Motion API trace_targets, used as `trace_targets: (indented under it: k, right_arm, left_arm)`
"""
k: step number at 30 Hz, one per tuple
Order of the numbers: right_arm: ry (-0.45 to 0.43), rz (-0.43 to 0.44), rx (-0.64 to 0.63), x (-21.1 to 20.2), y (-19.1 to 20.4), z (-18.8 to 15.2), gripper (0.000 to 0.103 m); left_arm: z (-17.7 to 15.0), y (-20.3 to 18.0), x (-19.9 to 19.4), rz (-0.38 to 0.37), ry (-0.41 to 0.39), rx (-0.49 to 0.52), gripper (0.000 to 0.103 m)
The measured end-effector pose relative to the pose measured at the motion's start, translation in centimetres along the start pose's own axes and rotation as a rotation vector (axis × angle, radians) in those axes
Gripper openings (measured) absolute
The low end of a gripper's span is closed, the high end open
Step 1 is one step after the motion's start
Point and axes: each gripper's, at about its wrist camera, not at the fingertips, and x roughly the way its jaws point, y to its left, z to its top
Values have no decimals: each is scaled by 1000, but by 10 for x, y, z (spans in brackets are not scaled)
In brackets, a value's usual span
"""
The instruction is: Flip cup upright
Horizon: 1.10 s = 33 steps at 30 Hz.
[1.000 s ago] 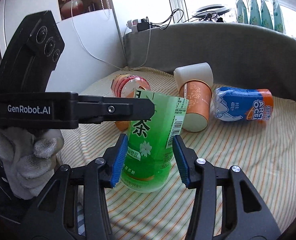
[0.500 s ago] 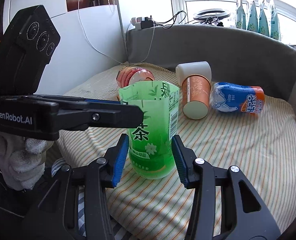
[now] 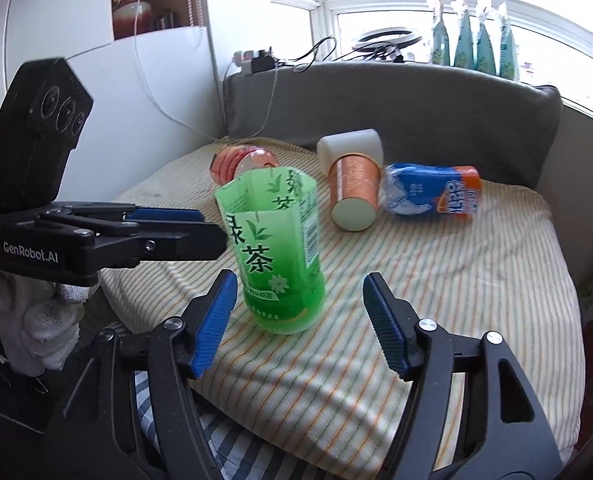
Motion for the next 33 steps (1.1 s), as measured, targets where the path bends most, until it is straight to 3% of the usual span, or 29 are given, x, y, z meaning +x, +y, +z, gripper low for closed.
trace_targets:
  k: [5, 9, 11, 14, 21, 33]
  right_arm:
    - [-74, -89, 28, -24, 1, 4, 82]
    - [-131, -164, 63, -38, 0, 7, 85]
    - [-160, -216, 87, -44, -1, 7, 96]
    - [-223, -286, 109, -55, -2, 7, 102]
    - [-315, -386, 167, -74, -9, 11, 103]
    - [-343, -416, 161, -76, -7, 14, 103]
  left_arm:
    - [0, -2, -14, 84, -80, 58, 64]
    - [0, -2, -23, 133, -137, 78, 70]
    - [-1, -2, -27, 154, -163, 88, 77]
    - [0, -1, -35, 182, -213, 86, 80]
    - [1, 0, -47, 245, -292, 99, 82]
    - [2, -1, -53, 264, -324, 103, 83]
